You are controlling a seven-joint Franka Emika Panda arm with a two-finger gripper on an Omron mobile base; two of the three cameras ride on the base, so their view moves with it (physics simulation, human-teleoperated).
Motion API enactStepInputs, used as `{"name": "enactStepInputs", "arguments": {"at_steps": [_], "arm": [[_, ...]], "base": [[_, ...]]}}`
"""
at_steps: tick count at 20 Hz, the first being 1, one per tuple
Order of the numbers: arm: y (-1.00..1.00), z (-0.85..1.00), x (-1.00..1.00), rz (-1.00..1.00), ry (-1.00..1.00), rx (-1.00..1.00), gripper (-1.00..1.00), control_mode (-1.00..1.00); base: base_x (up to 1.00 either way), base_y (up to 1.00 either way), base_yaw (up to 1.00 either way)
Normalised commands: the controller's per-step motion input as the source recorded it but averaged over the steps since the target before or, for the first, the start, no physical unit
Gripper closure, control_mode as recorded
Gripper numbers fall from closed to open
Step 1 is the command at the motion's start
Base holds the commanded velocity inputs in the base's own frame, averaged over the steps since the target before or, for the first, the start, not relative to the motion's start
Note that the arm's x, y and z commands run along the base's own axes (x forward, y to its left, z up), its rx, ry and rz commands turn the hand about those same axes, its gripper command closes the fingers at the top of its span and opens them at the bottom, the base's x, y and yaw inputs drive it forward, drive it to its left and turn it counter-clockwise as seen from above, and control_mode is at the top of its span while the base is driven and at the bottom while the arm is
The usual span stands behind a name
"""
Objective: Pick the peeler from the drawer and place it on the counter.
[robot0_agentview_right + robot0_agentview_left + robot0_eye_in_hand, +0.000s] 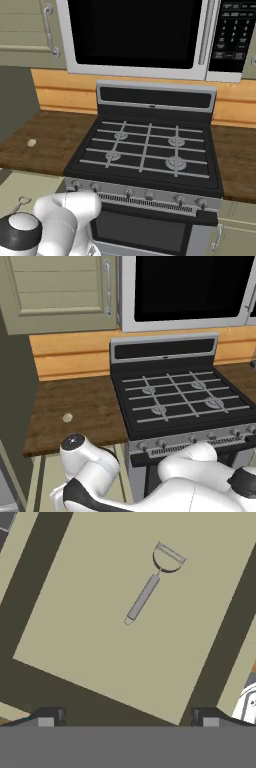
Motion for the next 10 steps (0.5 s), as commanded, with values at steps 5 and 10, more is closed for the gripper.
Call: {"name": "enactStepInputs", "arguments": {"at_steps": [5,10], "arm": [[-0.11,0.0,0.38,0.0,-0.01,0.0,-1.0,-1.0],[-0.04,-0.22,0.23,0.0,0.0,0.0,-1.0,-1.0]], "base": [[0.0,0.0,0.0],[0.0,0.0,0.0]]}}
